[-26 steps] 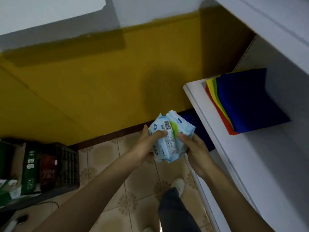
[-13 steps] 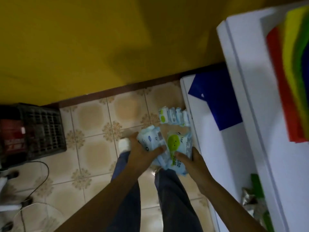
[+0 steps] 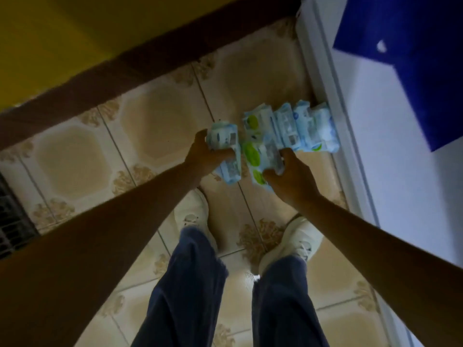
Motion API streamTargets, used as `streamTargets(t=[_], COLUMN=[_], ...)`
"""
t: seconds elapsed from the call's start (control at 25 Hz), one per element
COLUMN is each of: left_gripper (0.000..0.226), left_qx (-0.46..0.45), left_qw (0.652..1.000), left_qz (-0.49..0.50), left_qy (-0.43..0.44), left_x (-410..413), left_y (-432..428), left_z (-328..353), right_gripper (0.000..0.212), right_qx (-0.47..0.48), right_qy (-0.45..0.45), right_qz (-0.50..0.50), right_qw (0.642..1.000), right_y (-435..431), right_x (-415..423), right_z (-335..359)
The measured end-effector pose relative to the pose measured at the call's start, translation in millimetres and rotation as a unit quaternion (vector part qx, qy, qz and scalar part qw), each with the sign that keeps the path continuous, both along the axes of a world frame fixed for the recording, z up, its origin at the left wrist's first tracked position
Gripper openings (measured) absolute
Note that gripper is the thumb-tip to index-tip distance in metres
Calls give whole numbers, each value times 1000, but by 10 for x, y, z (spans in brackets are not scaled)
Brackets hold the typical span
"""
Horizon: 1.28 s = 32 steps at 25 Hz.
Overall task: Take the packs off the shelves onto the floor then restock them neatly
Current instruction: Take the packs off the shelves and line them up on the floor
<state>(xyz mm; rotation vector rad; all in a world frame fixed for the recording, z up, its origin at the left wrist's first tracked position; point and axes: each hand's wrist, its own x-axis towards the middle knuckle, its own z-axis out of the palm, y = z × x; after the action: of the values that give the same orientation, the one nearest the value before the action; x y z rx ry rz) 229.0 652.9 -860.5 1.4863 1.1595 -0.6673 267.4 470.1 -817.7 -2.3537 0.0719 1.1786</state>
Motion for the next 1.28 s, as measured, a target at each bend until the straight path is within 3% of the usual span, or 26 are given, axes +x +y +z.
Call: streamTargets(t=[0.24, 0.32, 0.44, 0.6, 0.68, 0.8, 0.96, 1.12, 1.28], left_gripper=[73, 67, 65, 71, 70, 71, 72, 76, 87], left_qx=[-49, -54, -55, -20, -1, 12, 60, 120, 154], left_qw=[997, 996, 995, 996, 987, 978, 950, 888, 795], left_qz=[24, 44, 60, -45, -140, -203, -306, -419, -503], left_qy=[49, 58, 59, 73, 76, 50, -17, -148, -302], left_x=[137, 117, 100, 78, 79, 126, 211, 152, 11], left_y=[-116, -160, -182, -206, -163, -59, 49, -8, -189], left_z=[-762, -803, -787, -391, -24, 681, 1890, 3186, 4331], right_gripper=[41, 45, 52, 58, 63, 67, 66, 68, 74], right_qx=[1, -16, -10, -37, -53, -49, -43, -55, -98], right_qy=[-62, -91, -53, -28, -31, -61, -160, -228, -281], right_qz=[-33, -23, 34, 91, 106, 107, 106, 129, 174], right_qw=[998, 996, 998, 995, 992, 991, 981, 963, 939], right_y=[294, 231, 66, -215, -293, -345, -363, -381, -446], right_x=[-4, -135, -295, -218, -71, 217, 484, 398, 28], right_z=[-956, -987, -895, -548, -204, 497, 1725, 3047, 4285])
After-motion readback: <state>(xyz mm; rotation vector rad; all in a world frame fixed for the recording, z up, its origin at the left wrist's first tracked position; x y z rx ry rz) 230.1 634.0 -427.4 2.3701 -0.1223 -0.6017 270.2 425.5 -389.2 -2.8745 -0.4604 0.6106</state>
